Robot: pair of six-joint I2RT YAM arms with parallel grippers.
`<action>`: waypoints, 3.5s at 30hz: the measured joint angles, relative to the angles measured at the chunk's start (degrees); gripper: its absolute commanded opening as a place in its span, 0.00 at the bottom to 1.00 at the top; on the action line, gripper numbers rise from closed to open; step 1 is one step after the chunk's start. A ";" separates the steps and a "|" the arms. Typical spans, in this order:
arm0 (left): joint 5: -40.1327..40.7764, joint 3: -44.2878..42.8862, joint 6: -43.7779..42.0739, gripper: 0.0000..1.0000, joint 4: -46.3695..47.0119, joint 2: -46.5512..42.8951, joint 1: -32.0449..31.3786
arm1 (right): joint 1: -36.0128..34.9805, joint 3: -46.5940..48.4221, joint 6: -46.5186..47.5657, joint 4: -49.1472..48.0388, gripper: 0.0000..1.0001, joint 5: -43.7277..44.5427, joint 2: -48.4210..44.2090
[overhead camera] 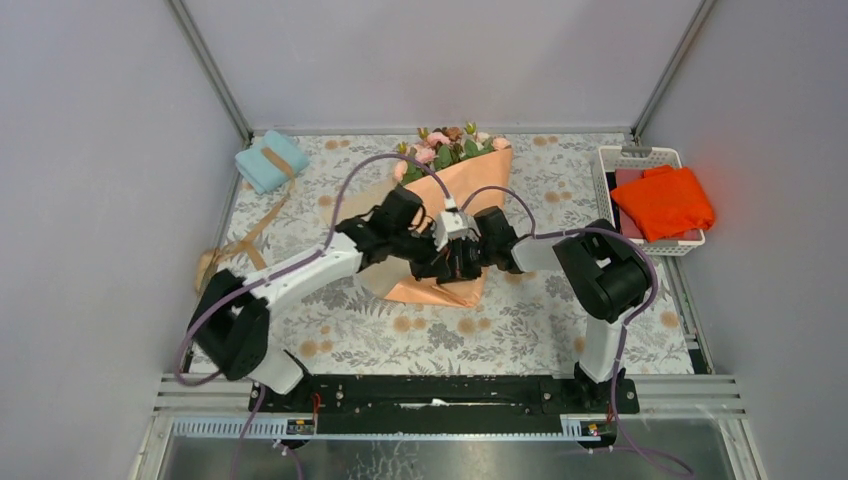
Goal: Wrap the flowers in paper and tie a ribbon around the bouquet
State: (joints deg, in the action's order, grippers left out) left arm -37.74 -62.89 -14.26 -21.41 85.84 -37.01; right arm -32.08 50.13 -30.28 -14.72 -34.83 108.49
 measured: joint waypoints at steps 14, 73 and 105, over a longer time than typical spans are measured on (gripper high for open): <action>18.32 9.94 -16.09 0.00 5.27 11.85 -3.26 | 0.79 -0.92 -2.05 -1.68 0.00 -0.79 0.22; 9.84 4.09 10.91 0.89 -2.86 3.04 37.55 | 1.75 1.18 0.92 3.74 0.00 -1.40 0.31; -8.09 -4.48 44.09 0.00 15.65 19.39 37.09 | 2.27 2.40 2.12 4.55 0.00 -4.24 1.84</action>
State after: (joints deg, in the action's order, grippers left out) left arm -45.82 -67.37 29.82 -5.76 105.23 0.08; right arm -29.80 52.53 -28.16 -10.17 -39.07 110.32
